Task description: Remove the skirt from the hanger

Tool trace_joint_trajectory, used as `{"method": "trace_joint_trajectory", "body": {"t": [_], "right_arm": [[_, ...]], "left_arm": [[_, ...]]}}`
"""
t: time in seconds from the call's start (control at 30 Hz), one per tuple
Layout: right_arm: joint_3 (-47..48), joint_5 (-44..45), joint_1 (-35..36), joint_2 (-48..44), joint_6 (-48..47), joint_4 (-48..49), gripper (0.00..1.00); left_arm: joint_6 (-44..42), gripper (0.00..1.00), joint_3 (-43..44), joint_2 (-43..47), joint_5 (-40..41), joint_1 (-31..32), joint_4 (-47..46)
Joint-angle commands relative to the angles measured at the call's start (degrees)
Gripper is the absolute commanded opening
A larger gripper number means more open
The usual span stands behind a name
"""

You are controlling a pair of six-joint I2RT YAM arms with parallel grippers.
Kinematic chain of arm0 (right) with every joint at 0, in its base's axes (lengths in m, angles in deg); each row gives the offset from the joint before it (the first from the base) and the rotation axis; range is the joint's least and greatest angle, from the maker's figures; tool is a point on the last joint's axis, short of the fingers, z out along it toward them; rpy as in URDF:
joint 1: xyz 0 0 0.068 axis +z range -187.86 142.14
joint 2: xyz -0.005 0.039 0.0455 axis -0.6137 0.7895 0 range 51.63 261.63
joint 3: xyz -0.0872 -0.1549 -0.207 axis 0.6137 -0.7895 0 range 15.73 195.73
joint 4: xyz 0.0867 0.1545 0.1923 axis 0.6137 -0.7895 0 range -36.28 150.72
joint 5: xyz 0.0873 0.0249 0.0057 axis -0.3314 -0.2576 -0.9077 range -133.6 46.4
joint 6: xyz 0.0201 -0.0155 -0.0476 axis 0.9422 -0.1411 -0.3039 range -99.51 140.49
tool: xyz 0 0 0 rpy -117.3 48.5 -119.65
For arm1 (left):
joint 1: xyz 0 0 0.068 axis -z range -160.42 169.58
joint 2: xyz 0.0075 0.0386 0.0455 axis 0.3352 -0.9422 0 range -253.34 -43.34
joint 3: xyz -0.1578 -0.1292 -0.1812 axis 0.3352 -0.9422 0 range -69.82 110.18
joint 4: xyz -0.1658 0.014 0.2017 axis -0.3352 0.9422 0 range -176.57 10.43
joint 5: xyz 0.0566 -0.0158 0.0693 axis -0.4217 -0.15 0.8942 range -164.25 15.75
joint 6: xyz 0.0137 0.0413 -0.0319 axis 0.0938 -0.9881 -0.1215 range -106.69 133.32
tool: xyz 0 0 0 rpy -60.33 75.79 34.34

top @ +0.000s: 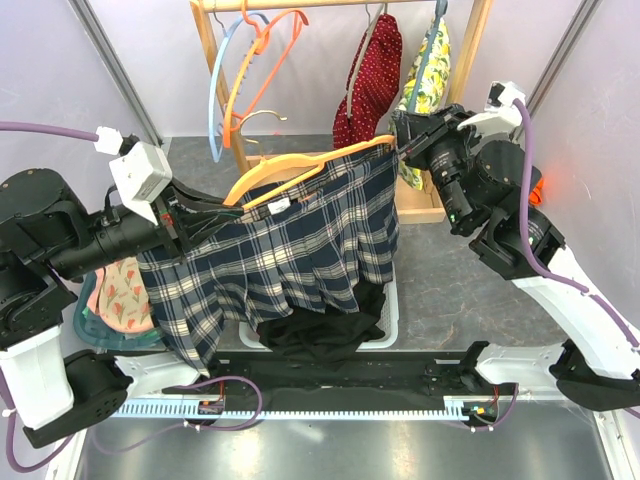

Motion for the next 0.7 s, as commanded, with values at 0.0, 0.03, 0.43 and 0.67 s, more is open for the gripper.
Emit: {"method": "trace_joint_trajectory", "body": {"t": [0.0, 0.03, 0.43, 0.67], "right_arm": [[1.00, -4.01, -2.04, 0.15, 2.88, -1.26, 0.15], [1.70, -4.45, -2.21, 0.24, 3.32, -1.70, 0.13], [5.51, -1.65, -2.91, 1.03, 1.38, -6.01, 0.00], [-15.40, -8.57, -4.58, -6.24, 3.59, -2.86, 0.59]], "left_arm": [[-2.04, 0.02, 1.65, 1.52, 0.15, 0.06, -8.47], [-2.56, 0.02, 0.69, 1.61, 0.24, 0.06, -8.47], [-3.53, 0.02, -5.74, 3.37, 1.12, 0.06, -9.62], [-3.18, 0.02, -1.26, 2.93, 1.47, 0.06, -9.62]]}}
